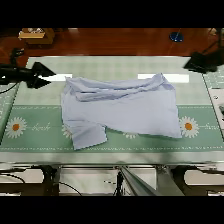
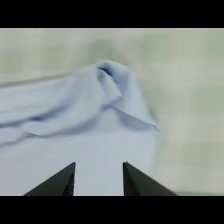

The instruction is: Fold the shirts.

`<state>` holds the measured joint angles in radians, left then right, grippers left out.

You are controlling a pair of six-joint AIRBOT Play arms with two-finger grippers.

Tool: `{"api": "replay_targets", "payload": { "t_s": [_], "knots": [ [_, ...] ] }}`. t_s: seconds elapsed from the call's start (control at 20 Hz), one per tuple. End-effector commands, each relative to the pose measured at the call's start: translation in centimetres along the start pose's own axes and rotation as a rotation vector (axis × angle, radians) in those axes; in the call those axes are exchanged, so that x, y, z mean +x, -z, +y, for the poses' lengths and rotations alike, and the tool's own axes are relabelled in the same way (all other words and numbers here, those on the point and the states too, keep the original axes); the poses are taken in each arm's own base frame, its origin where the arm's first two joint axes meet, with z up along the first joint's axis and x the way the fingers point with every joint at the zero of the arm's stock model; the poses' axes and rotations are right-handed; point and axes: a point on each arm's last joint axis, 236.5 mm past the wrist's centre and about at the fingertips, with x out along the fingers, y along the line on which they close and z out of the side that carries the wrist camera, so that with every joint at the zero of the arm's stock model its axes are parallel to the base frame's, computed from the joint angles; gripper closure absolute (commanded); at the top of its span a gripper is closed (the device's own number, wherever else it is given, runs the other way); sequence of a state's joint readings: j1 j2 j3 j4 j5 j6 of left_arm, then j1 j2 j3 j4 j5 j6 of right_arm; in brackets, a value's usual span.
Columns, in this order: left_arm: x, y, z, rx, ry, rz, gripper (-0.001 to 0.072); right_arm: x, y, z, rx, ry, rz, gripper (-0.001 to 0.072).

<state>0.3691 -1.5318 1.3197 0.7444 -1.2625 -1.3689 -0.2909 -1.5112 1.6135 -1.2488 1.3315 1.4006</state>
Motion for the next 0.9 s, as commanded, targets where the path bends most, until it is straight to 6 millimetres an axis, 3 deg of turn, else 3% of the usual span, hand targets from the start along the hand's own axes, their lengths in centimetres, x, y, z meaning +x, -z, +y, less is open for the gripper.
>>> {"api": "replay_targets", "payload": {
  "t_s": [0.0, 0.15, 0.3, 0.4, 0.5, 0.65, 0.85],
  "knots": [
    [-5.4, 5.4, 4.0, -0.097, -0.029, 0.186, 0.0094, -6.3, 6.9, -11.6, 0.135, 0.416, 0.169, 0.0344],
    [-5.1, 11.0, 8.4, -0.149, -0.146, 0.247, 0.0094, -3.7, 14.0, -12.6, 0.249, 0.328, 0.292, 0.0344],
    [-2.4, 15.5, 9.7, -0.21, -0.117, 0.303, 0.0094, 0.4, 20.5, -10.4, 0.286, 0.165, 0.41, 0.0339],
    [-1.1, 17.0, 10.6, -0.237, -0.116, 0.32, 0.0094, 1.9, 23.3, -9.0, 0.287, 0.099, 0.475, 0.0273],
    [-0.1, 17.6, 10.4, -0.22, -0.087, 0.321, 0.0094, 2.8, 23.8, -7.9, 0.291, 0.046, 0.477, 0.0273],
    [2.0, 17.8, 9.4, -0.183, -0.057, 0.339, 0.0094, 3.4, 22.5, -6.1, 0.306, -0.038, 0.426, 0.0273],
    [5.9, 19.6, 9.0, -0.135, -0.087, 0.428, 0.0094, 3.6, 21.4, -4.4, 0.332, -0.113, 0.389, 0.0273]
  ]
}}
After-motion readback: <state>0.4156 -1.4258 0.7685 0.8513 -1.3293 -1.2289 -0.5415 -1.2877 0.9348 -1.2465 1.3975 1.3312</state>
